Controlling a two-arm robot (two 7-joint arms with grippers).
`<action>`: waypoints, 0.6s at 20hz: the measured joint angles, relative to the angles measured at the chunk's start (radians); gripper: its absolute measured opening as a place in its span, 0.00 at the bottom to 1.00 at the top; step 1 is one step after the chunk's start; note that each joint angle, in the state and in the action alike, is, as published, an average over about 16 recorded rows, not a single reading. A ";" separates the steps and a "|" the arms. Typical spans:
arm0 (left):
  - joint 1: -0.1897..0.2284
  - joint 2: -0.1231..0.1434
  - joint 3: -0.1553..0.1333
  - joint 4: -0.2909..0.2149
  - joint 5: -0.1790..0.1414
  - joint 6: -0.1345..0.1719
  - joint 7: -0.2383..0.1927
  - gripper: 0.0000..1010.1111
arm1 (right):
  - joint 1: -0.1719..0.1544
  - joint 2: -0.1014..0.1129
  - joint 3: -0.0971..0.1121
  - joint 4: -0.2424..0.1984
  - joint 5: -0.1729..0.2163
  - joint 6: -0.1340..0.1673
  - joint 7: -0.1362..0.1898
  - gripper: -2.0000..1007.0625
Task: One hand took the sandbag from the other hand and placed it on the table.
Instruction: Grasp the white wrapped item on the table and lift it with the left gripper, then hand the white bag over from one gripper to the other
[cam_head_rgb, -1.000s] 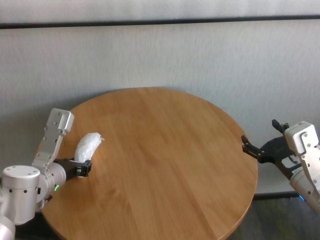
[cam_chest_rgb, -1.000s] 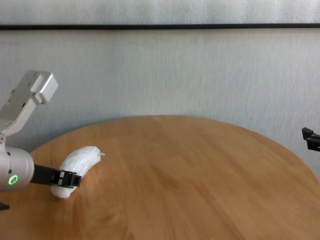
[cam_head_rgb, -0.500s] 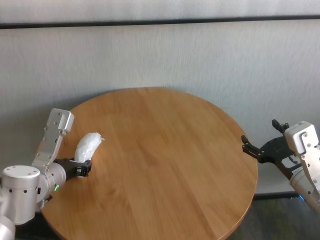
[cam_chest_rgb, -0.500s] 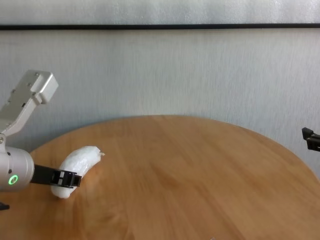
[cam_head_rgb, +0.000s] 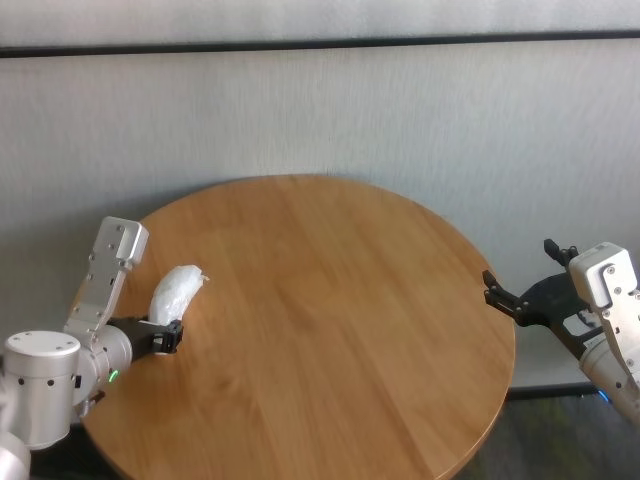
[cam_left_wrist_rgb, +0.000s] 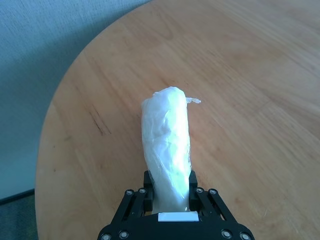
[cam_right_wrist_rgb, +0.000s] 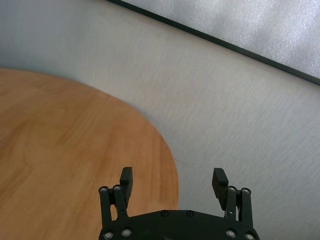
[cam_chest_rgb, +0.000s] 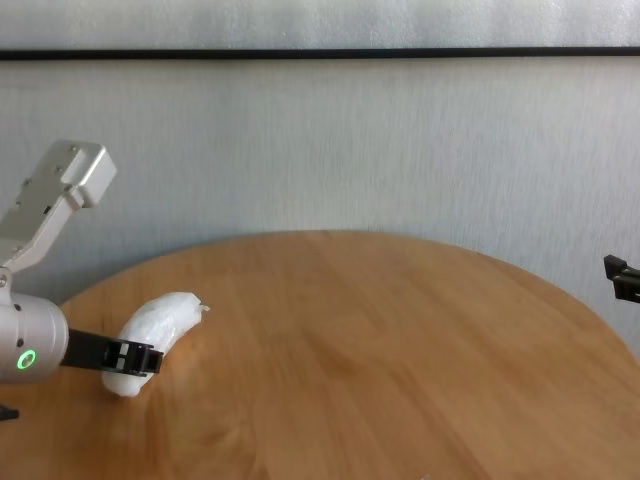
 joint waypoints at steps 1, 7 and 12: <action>0.000 0.000 0.000 0.000 0.000 0.000 0.000 0.40 | 0.000 0.000 0.000 0.000 0.000 0.000 0.000 1.00; 0.004 0.002 0.001 -0.006 0.008 -0.016 -0.005 0.40 | 0.000 0.000 0.000 0.000 0.000 0.000 0.000 1.00; 0.016 0.005 -0.003 -0.022 0.017 -0.053 -0.015 0.40 | 0.000 0.000 0.000 0.000 0.000 0.000 0.000 1.00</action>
